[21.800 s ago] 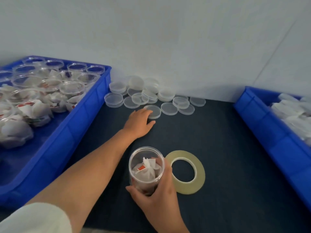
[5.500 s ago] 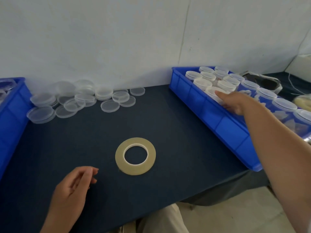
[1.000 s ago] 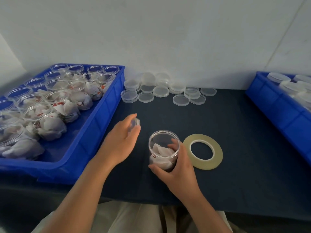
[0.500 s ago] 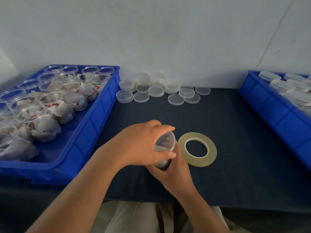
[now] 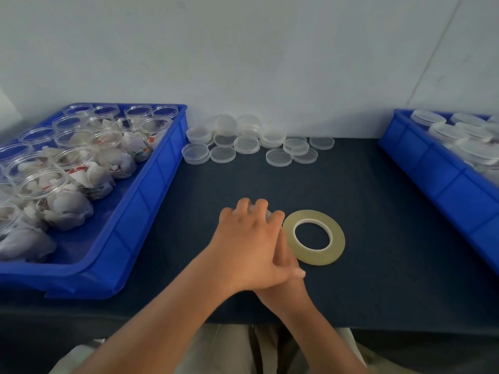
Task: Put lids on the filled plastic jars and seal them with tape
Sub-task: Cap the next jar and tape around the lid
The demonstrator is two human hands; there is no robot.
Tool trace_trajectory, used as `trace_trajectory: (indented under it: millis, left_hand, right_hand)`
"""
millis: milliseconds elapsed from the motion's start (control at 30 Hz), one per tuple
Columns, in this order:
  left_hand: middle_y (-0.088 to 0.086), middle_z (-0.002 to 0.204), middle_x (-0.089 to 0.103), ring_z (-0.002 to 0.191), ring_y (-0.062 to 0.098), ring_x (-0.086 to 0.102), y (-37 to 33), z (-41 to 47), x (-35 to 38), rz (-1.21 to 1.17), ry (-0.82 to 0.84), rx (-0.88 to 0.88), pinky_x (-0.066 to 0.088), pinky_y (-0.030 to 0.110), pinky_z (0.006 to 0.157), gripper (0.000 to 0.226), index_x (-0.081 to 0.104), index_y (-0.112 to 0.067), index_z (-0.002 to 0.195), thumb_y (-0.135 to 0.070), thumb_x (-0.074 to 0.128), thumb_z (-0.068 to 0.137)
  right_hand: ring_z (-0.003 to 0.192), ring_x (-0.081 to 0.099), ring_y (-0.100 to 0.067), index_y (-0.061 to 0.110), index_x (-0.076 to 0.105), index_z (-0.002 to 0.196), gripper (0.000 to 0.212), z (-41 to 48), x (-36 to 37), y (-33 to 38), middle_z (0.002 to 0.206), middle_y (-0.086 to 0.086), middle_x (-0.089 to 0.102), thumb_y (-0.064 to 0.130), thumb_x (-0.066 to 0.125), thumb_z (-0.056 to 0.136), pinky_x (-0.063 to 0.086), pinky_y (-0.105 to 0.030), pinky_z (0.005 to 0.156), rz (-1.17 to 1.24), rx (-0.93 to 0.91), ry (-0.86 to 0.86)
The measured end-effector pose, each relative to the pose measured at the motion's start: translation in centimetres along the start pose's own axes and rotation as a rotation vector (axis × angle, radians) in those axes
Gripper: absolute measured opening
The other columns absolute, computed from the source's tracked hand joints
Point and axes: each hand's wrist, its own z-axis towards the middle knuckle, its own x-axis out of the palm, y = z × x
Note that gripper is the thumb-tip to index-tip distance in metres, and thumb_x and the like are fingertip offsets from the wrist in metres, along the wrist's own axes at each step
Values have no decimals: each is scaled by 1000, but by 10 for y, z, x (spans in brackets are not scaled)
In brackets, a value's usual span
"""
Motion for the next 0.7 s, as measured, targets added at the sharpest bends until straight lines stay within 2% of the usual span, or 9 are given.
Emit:
trace_trajectory:
  millis: [67,167,267,333,400,500,600,633,700]
  left_hand:
    - [-2,141,44,131,26,43,5,-2,3,-50,-61,9,45,46,101,96,43,-32,143,-99,28,74]
    - [-12,132,50,125,16,46,10,-6,9,-125,-149,38,46,39,98,81,56,-39,130,-96,27,80]
    - [-19,127,55,121,6,49,14,-7,8,-204,-187,76,45,32,96,66,67,-45,120,-88,29,88]
    - [-21,121,60,114,1,52,20,-7,6,-261,-193,164,48,30,95,57,73,-44,111,-79,33,93]
    - [-22,115,65,113,0,57,30,-9,4,-404,-179,310,49,32,95,43,79,-42,104,-65,44,98]
    - [-24,128,68,130,-1,57,52,-14,10,-657,-165,437,47,30,107,29,77,-38,121,-49,65,97]
    - [-19,149,57,142,5,50,72,-17,21,-810,-258,291,44,32,115,73,57,-32,147,-55,83,82]
    - [-16,149,56,140,8,52,78,-18,24,-833,-334,197,46,33,114,81,55,-29,148,-56,86,78]
    - [-12,139,61,130,9,59,90,-22,28,-948,-459,-23,51,36,108,76,56,-26,145,-53,84,80]
  right_hand:
    - [105,59,-1,37,46,121,45,1,0,0,108,26,52,62,57,85,50,-14,77,-7,-11,-1]
    - [103,65,-7,38,49,117,38,1,-1,0,105,22,59,52,69,88,54,-17,75,79,-52,-62]
    - [104,67,-3,41,52,117,41,-1,-1,2,108,24,63,43,79,87,58,-22,79,60,-48,-70]
    - [111,66,1,41,55,118,46,-2,-6,1,114,27,65,36,86,84,56,-19,85,89,-60,-24]
    - [119,68,-10,34,61,125,55,-2,-15,-1,123,17,69,26,91,80,60,-27,89,276,-61,93]
    - [119,69,-25,23,60,134,66,-2,-24,2,126,1,69,9,91,78,61,-39,90,472,-55,225]
    - [116,67,-25,13,55,133,70,-2,-24,2,123,-1,68,1,90,74,56,-31,90,632,19,174]
    - [118,66,-24,12,53,135,73,-2,-24,0,124,-1,67,5,91,73,55,-30,93,681,54,124]
    - [124,64,-24,18,50,139,79,-4,-26,-4,127,-1,67,17,92,72,54,-31,97,750,103,44]
